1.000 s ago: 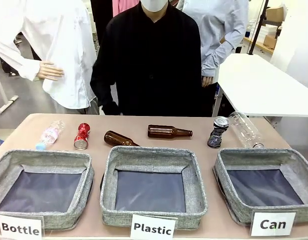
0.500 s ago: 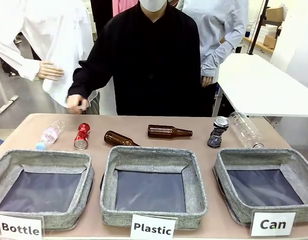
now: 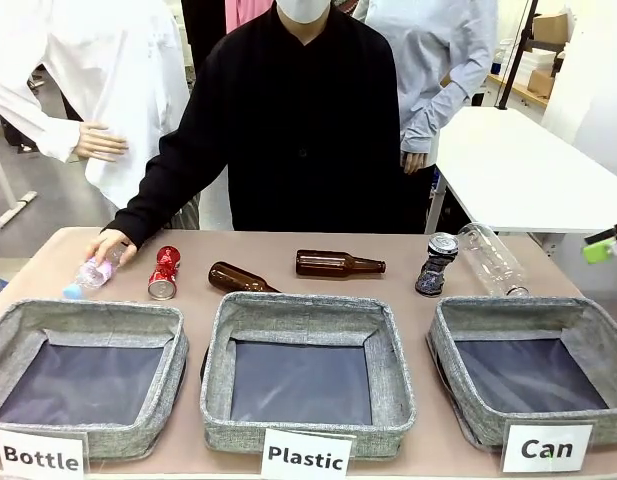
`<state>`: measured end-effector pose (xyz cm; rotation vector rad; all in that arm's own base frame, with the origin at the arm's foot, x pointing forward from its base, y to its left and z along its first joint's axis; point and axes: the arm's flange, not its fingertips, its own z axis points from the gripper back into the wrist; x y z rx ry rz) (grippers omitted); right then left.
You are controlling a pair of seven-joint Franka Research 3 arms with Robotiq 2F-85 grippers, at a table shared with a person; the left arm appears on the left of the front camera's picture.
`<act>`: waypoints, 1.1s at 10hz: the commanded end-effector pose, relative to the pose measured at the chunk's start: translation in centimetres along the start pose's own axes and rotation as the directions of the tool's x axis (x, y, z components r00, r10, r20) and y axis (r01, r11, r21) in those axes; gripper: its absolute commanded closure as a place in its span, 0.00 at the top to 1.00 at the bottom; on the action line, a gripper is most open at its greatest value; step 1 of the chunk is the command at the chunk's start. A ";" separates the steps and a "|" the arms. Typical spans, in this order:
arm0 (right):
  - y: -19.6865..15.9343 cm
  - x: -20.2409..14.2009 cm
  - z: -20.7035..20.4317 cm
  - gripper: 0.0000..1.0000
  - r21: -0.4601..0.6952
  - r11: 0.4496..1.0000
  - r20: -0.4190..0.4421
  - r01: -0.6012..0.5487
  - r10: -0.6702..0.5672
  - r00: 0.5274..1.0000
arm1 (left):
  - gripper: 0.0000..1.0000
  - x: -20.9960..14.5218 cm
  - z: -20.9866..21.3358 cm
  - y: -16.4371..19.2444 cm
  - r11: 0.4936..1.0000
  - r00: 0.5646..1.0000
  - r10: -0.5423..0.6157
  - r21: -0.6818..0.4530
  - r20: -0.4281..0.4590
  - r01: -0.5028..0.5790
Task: Sort the can waste into the basket.
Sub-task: Pick up the can waste from the table and place it in the right Fabric basket.
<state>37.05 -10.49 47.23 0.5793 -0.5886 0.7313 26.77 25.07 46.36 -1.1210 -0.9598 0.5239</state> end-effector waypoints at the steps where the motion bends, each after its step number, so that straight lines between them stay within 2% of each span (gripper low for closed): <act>1: -1.6 -0.3 -1.7 1.00 -0.056 0.985 0.082 -0.163 0.167 0.983 | 1.00 0.1 0.0 0.0 1.000 1.000 -0.001 -0.023 0.014 0.002; 2: 0.0 0.0 0.0 1.00 0.000 1.000 0.000 0.000 0.000 1.000 | 1.00 0.1 0.0 0.0 1.000 1.000 -0.001 -0.023 0.014 0.002; 4: 0.0 0.0 0.0 1.00 0.000 1.000 0.000 0.000 0.000 1.000 | 1.00 0.1 0.0 0.0 1.000 1.000 -0.001 -0.023 0.014 0.002; 5: -0.7 0.0 -1.0 1.00 -0.016 0.996 -0.006 -0.084 0.084 0.996 | 1.00 0.1 0.0 0.0 1.000 1.000 -0.001 -0.023 0.014 0.002; 7: -3.1 0.5 -2.9 1.00 0.010 0.977 0.115 -0.214 0.211 0.971 | 1.00 0.0 0.1 0.0 1.000 1.000 0.000 -0.001 0.001 0.000; 8: -4.9 1.0 -4.5 1.00 -0.023 0.976 0.173 -0.215 0.216 0.961 | 1.00 0.0 1.9 -1.9 1.000 0.997 0.011 -0.027 -0.075 -0.013; 10: -8.2 1.4 -8.6 1.00 0.037 0.974 0.142 -0.224 0.216 0.966 | 1.00 0.7 6.9 -5.4 0.994 0.997 -0.008 -0.111 -0.077 0.000; 11: -9.4 1.5 -10.1 1.00 0.041 0.975 0.138 -0.219 0.211 0.968 | 1.00 0.5 8.8 -6.0 0.990 0.991 -0.023 -0.140 -0.131 0.004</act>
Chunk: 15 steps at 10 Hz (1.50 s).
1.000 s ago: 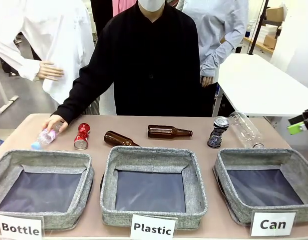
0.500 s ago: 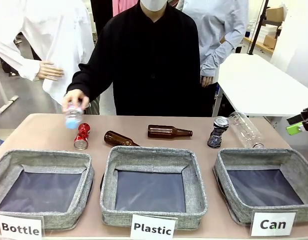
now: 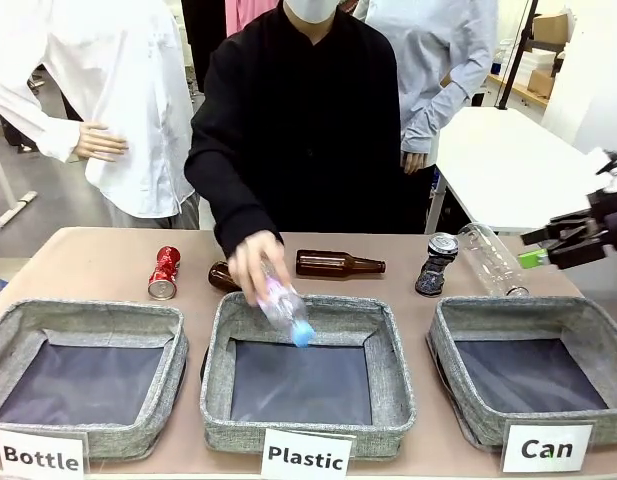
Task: Sort the can waste into the basket.
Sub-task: Pick up the can waste from the table and place it in the right Fabric basket.
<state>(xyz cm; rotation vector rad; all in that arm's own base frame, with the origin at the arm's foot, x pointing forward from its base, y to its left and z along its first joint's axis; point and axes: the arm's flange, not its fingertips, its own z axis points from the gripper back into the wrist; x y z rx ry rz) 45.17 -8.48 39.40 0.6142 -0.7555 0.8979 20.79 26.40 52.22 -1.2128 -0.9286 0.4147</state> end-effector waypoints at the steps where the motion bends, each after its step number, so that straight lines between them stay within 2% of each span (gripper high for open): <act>1: -3.6 0.3 -2.3 1.00 -0.005 1.000 -0.001 -0.012 0.012 1.000 | 1.00 -0.4 3.8 -1.4 0.997 0.992 -0.001 -0.078 -0.126 -0.009; 2: -4.4 0.1 -3.2 1.00 0.016 1.000 0.005 -0.019 0.019 1.000 | 1.00 -0.5 4.4 -1.6 0.990 0.993 0.009 -0.135 -0.122 -0.025; 3: -4.8 0.1 -4.1 1.00 0.027 0.999 -0.004 -0.017 0.017 1.000 | 1.00 -0.3 3.5 -1.1 0.989 0.996 0.025 -0.140 -0.089 -0.037; 4: -4.9 0.2 -4.9 1.00 0.062 0.998 -0.013 -0.028 0.029 0.999 | 1.00 -1.1 3.8 -2.3 0.996 0.996 -0.013 -0.088 -0.084 0.006; 7: -5.6 0.7 -8.5 1.00 0.117 0.989 -0.062 -0.086 0.094 0.994 | 1.00 -1.1 3.8 -2.3 0.996 0.996 -0.013 -0.088 -0.084 0.006; 9: -6.3 0.7 -10.5 1.00 0.099 0.991 -0.084 -0.095 0.103 0.991 | 1.00 -1.1 3.8 -2.3 0.996 0.996 -0.013 -0.088 -0.084 0.006; 10: -6.9 0.7 -11.5 1.00 0.078 0.993 -0.081 -0.094 0.100 0.992 | 1.00 -1.1 3.8 -2.3 0.996 0.996 -0.013 -0.088 -0.084 0.006; 15: -8.9 -0.7 -15.4 1.00 0.141 0.983 -0.036 -0.114 0.121 0.992 | 1.00 -1.1 3.8 -2.3 0.996 0.996 -0.013 -0.088 -0.084 0.006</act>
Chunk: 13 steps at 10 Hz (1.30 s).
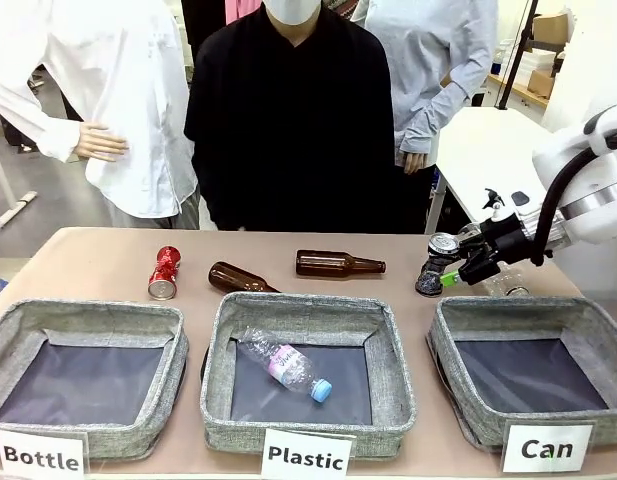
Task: Sort the can waste into the basket.
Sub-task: Pick up the can waste from the table and place it in the right Fabric basket.
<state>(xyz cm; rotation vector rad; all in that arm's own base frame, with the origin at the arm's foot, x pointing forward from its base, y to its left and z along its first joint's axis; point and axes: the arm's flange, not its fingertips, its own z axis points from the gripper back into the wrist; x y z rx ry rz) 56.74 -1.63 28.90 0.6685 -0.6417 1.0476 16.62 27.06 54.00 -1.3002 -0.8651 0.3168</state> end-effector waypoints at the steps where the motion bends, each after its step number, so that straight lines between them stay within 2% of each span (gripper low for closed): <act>1: -0.8 -0.3 -0.8 1.00 -0.006 0.998 0.047 -0.064 0.064 0.997 | 1.00 0.1 0.0 -0.1 1.000 1.000 -0.014 -0.003 0.015 0.014; 4: -0.7 0.0 -1.4 1.00 0.005 0.995 0.088 -0.104 0.103 0.991 | 1.00 0.1 0.0 -0.1 1.000 1.000 -0.014 -0.003 0.015 0.014; 7: -0.9 -0.1 -1.7 1.00 0.017 0.990 0.219 -0.142 0.135 0.966 | 1.00 0.1 0.0 -0.1 1.000 1.000 -0.014 -0.003 0.015 0.014; 9: -1.2 -0.3 -2.0 1.00 0.076 0.988 0.243 -0.137 0.115 0.963 | 1.00 0.1 0.0 -0.1 1.000 1.000 -0.014 -0.003 0.015 0.014; 10: -1.2 -0.4 -2.0 0.64 0.087 0.985 0.223 -0.149 0.126 0.967 | 1.00 0.1 0.0 -0.1 1.000 1.000 -0.014 -0.003 0.015 0.014; 11: -1.2 -0.5 -2.0 0.40 0.107 0.983 0.219 -0.147 0.121 0.968 | 1.00 0.1 0.0 -0.1 1.000 1.000 -0.014 -0.003 0.015 0.014; 12: -1.2 -0.5 -2.0 0.05 0.110 0.983 0.219 -0.149 0.122 0.968 | 1.00 0.1 0.0 -0.1 1.000 1.000 -0.014 -0.003 0.015 0.014; 13: -1.3 -0.5 -1.9 0.00 0.108 0.984 0.225 -0.143 0.115 0.967 | 1.00 0.1 0.0 -0.1 1.000 1.000 -0.014 -0.003 0.015 0.014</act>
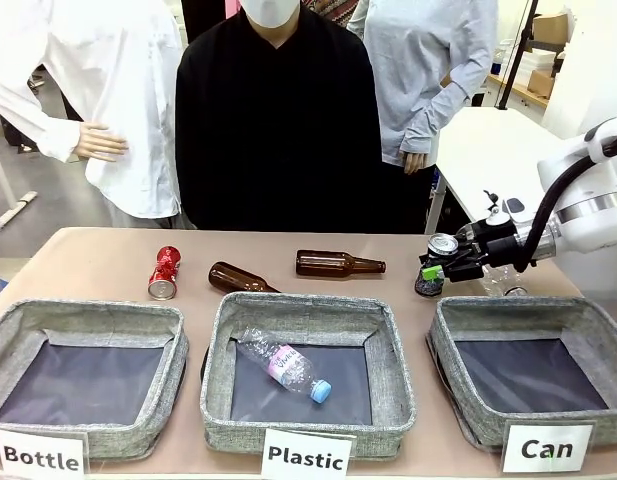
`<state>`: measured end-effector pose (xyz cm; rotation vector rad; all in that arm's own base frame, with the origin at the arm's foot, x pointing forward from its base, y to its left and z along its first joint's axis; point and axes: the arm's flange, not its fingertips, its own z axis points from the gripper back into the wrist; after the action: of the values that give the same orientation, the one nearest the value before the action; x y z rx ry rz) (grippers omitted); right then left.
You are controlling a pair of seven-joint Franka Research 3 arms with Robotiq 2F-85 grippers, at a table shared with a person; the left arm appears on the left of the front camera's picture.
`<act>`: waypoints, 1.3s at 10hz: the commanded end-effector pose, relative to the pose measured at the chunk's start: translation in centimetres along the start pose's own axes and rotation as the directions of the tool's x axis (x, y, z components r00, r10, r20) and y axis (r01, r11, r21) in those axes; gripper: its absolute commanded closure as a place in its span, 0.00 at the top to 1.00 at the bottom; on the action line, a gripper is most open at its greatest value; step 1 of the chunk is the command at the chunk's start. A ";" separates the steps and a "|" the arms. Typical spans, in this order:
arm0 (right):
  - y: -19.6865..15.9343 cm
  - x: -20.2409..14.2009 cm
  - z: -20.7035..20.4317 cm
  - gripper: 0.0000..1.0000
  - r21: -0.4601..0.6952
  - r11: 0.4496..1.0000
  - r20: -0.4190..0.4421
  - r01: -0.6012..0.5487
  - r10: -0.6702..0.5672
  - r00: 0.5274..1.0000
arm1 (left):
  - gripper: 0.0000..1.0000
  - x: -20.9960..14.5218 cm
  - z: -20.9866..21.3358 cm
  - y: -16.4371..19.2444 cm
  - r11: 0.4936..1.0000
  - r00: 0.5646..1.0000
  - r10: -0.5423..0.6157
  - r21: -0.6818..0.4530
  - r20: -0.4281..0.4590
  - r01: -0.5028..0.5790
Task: Sort the can waste into the basket.
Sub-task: Pick up the can waste from the table and place it in the right Fabric basket.
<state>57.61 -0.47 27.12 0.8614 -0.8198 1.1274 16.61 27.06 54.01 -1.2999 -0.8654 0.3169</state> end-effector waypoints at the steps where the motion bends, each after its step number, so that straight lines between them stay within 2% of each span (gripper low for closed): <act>1: -0.5 -0.2 0.4 0.00 0.017 1.000 0.004 -0.014 0.014 1.000 | 1.00 0.1 0.0 -0.1 1.000 1.000 -0.013 -0.003 0.015 0.013; 3: -0.3 0.2 0.7 0.03 0.014 1.000 -0.003 -0.016 0.016 1.000 | 1.00 0.1 0.0 -0.1 1.000 1.000 -0.013 -0.003 0.015 0.013; 4: 0.4 1.0 1.2 0.00 0.015 1.000 0.006 -0.024 0.023 1.000 | 1.00 0.1 0.0 -0.1 1.000 1.000 -0.013 -0.003 0.015 0.013; 6: 3.7 4.0 3.9 0.00 0.014 1.000 0.064 -0.025 0.024 0.998 | 1.00 0.1 0.0 -0.1 1.000 1.000 -0.013 -0.003 0.015 0.013; 8: 7.9 8.1 8.5 0.00 0.090 0.996 0.088 -0.020 0.012 0.996 | 1.00 0.1 0.0 -0.1 1.000 1.000 -0.013 -0.003 0.015 0.013; 9: 11.3 10.5 11.1 0.28 0.147 0.987 0.037 -0.062 0.057 0.998 | 1.00 0.1 0.0 -0.1 1.000 1.000 -0.013 -0.003 0.015 0.013; 10: 13.4 11.5 12.2 0.28 0.191 0.975 -0.046 -0.110 0.121 0.992 | 1.00 0.1 0.0 -0.1 1.000 1.000 -0.013 -0.003 0.015 0.013; 11: 16.5 12.5 13.1 0.28 0.305 0.928 -0.170 -0.212 0.272 0.947 | 1.00 0.1 0.0 -0.1 1.000 1.000 -0.013 -0.003 0.015 0.013; 12: 18.6 12.4 13.5 0.28 0.385 0.897 -0.320 -0.219 0.352 0.880 | 1.00 0.1 0.0 -0.1 1.000 1.000 -0.013 -0.003 0.015 0.013; 13: 20.2 11.9 13.8 0.28 0.422 0.883 -0.462 -0.207 0.406 0.788 | 1.00 0.1 0.0 -0.1 1.000 1.000 -0.013 -0.003 0.015 0.013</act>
<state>40.34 -4.52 47.97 0.8097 -0.4107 1.6057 16.53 27.04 54.07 -1.2979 -0.8677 0.3167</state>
